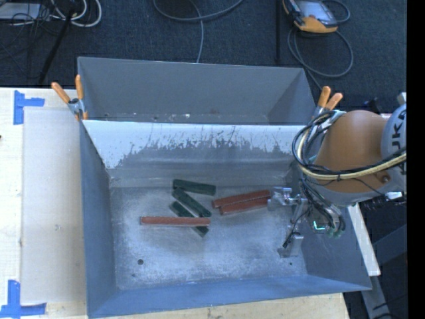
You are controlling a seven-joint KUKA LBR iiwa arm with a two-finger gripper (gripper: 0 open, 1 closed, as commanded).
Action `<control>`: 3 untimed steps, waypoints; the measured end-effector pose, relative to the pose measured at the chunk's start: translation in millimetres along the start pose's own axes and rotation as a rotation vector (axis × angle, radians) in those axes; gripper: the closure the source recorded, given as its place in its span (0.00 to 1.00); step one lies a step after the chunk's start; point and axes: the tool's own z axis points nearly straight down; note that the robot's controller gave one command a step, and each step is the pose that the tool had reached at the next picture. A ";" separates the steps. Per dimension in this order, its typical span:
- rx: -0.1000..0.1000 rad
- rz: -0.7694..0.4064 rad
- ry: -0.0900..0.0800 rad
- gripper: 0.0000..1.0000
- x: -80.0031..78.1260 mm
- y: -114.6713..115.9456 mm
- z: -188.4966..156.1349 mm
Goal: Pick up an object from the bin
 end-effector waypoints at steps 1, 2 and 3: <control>0.001 -0.228 -0.009 0.00 -81.0 18.0 64.0; 0.002 -0.228 -0.012 1.00 -82.0 17.8 61.6; 0.002 -0.390 -0.008 1.00 -57.7 6.5 39.5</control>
Offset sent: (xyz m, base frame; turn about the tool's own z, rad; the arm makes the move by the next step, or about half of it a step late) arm 0.0805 0.0171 -0.0628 -0.2286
